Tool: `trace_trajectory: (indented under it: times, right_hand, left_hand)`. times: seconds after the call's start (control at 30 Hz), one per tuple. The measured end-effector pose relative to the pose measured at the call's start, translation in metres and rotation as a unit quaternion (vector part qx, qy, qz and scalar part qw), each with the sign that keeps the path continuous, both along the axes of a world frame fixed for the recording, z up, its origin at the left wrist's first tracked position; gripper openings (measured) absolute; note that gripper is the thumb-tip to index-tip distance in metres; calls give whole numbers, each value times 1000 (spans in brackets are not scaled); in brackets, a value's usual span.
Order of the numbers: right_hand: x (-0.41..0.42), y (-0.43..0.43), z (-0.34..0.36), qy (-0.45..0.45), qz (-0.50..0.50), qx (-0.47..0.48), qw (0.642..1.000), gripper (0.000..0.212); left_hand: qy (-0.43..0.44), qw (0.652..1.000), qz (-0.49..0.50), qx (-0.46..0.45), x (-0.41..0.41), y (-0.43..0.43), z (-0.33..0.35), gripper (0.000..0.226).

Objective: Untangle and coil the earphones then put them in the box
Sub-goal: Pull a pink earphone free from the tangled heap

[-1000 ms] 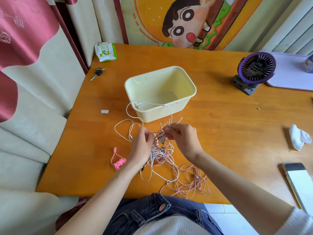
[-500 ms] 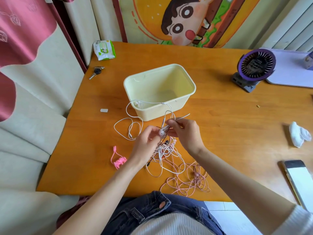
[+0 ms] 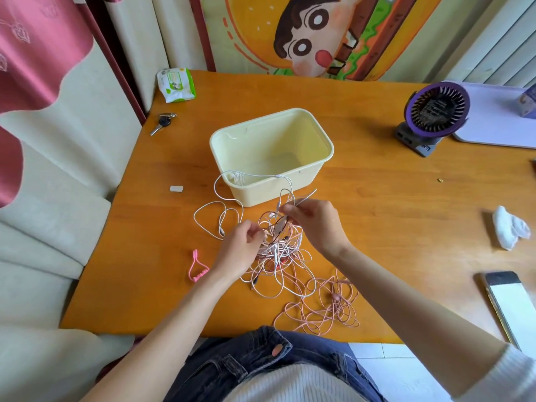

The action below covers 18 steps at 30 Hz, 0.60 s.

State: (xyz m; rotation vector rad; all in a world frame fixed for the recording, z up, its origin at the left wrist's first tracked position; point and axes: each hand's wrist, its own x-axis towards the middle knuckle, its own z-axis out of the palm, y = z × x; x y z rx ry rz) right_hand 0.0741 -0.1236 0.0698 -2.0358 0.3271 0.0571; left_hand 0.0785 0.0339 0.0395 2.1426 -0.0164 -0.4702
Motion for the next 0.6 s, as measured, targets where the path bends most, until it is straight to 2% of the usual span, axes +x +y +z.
trace_trajectory:
  times: [0.1,0.2,0.23,0.4,0.5,0.6]
  right_hand:
    - [3,-2,4,5,-13,80,997,15]
    - [4,-1,4,6,-13,104,994,14]
    - [4,0,4,11,-10,116,993,13]
    - [4,3,3,18,-24,187,982,11]
    - [5,0,1,28,-54,219,974,18]
    - [3,3,-1,45,-59,241,968,17]
  left_hand:
    - [-23,1000,17,-10,1,0,5,8]
    - [-102,992,70,-34,-2,-3,11,13]
    - [-100,991,71,-57,-2,-5,13,14]
    - [62,972,78,-213,-4,-14,15,12]
    - [99,969,61,-219,-3,-16,15,10]
    - [116,950,49,-285,-5,-18,18,12]
